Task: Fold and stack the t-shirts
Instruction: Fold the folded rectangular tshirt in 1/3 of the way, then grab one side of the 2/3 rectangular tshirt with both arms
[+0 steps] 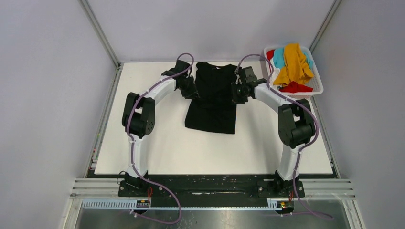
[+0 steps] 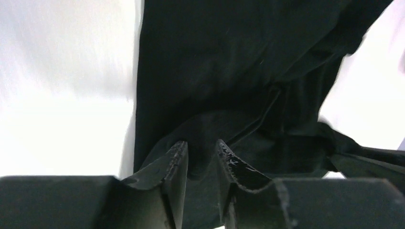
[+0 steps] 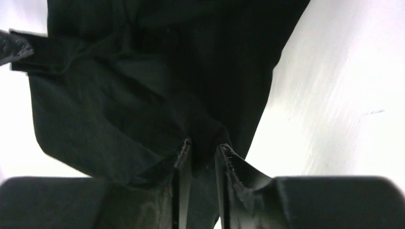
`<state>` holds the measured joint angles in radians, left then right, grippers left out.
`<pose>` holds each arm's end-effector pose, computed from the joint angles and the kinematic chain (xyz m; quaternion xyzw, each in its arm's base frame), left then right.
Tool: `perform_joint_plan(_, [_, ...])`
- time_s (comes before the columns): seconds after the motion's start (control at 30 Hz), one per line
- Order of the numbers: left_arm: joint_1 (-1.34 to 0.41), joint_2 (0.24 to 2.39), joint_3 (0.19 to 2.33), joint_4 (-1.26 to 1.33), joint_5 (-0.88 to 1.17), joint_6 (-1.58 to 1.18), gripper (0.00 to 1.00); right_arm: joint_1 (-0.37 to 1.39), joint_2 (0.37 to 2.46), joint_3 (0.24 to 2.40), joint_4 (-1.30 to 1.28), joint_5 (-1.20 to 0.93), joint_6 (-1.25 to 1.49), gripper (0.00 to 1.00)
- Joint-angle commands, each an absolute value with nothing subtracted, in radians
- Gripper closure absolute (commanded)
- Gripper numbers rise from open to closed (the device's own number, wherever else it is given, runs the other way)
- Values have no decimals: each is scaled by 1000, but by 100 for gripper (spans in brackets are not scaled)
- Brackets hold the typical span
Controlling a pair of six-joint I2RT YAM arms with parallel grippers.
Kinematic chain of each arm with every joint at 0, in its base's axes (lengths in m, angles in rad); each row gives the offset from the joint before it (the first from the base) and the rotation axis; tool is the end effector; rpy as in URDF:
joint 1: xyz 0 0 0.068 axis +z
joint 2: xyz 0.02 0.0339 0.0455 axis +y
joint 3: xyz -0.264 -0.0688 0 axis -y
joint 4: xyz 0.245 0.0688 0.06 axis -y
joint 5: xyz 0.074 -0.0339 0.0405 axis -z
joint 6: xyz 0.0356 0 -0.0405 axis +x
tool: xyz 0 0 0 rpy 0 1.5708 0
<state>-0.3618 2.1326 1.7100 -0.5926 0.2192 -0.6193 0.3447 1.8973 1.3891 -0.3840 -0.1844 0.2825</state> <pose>0.4331 -0.1722 0.1988 -0.0930 0.9518 -0.2212 0.1909 0.3896 0.1468 0.2119 -0.0598 0.9376 0.1848 0.2885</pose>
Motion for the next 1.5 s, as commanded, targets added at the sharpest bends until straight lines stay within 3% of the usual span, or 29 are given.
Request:
perform_joint_plan(0.0, [-307,2166,1878,-547,245,-625,61,306,1967,1542,-370,-122,297,61])
perform_joint_plan(0.07, [-278,2181,1938,-556,283,-635,39,295,1962,1578,-376,-115,299,46])
perform_joint_plan(0.13, [-262,2167,1954,-564,298,-638,22,289,1932,1577,-373,-95,297,27])
perform_joint_plan(0.2, [-258,2105,1913,-562,276,-626,5,289,1888,1541,-360,-84,289,17])
perform_joint_plan(0.33, [-257,1948,1687,-494,263,-604,1,291,1796,1389,-305,-201,288,1])
perform_joint_plan(0.57, [-266,1737,1262,-450,277,-602,2,345,1653,1102,-312,-290,288,1])
perform_joint_plan(0.7, [-297,1704,1134,-417,291,-614,7,407,1623,1025,-358,-281,270,3])
perform_joint_plan(0.97, [-353,1819,1113,-399,288,-620,33,439,1673,970,-344,-276,271,17])
perform_joint_plan(1.17, [-378,1874,1121,-405,283,-624,64,438,1694,952,-332,-279,273,35])
perform_joint_plan(1.33, [-378,1863,1083,-405,259,-640,100,440,1707,931,-334,-295,261,65])
perform_joint_plan(1.47, [-381,1822,1034,-411,265,-647,100,442,1696,907,-342,-312,270,91])
